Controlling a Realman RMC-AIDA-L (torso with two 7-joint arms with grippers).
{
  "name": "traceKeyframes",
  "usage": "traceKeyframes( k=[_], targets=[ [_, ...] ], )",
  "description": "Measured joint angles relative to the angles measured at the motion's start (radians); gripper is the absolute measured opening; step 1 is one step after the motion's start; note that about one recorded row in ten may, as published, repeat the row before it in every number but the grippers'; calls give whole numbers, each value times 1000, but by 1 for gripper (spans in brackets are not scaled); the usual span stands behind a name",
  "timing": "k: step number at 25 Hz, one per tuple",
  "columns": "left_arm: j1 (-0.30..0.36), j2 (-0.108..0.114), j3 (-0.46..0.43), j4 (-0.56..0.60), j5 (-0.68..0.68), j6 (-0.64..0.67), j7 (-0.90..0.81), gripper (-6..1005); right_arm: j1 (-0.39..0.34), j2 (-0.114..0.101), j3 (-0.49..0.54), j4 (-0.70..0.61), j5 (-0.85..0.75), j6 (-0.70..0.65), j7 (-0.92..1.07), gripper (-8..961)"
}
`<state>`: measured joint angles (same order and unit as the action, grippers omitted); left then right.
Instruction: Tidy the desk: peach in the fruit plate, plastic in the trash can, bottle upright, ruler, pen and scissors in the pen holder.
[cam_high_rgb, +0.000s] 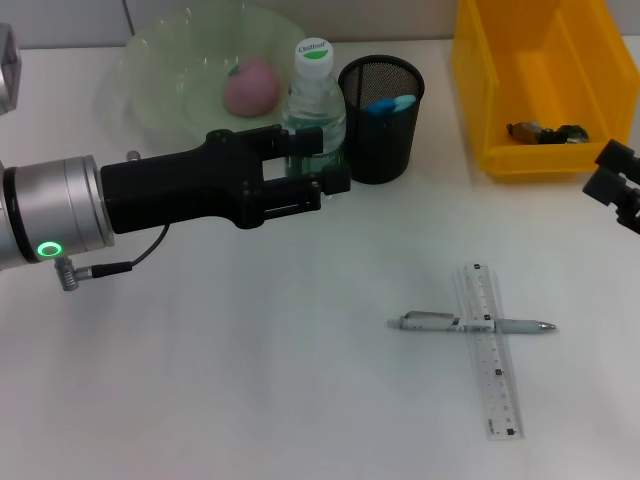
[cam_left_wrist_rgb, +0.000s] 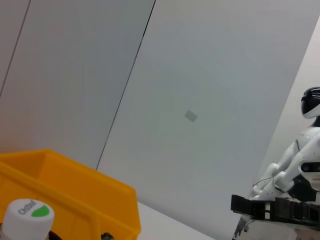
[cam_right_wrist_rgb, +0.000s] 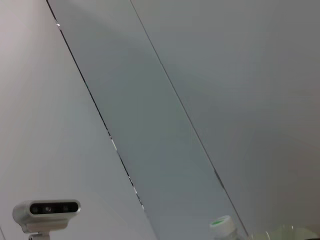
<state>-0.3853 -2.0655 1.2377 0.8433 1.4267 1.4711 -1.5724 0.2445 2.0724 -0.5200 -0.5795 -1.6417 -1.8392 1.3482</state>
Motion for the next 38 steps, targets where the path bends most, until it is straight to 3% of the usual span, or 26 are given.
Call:
traceKeyframes(
  k=[9,21,25,31,38],
  targets=[
    [-2,-1,0,-25,0,0,2,659,-28,-18,0,1,-2,-2,22,665],
    [-6,-1,-1,-40,0,0,3,659,-45,-22,6,11,-3,6,38,666],
    [-9,0,9,-46,0,4,29,659,-53,-40,6,37,-4,5,40,666],
    [-18,2,28,-50,2,7,46,659,-71,-48,13,9,-47,29,30,666],
    [-31,1,33,-52,105,7,77,659,-63,-58,12,-4,-122,92,41,665]
  ],
)
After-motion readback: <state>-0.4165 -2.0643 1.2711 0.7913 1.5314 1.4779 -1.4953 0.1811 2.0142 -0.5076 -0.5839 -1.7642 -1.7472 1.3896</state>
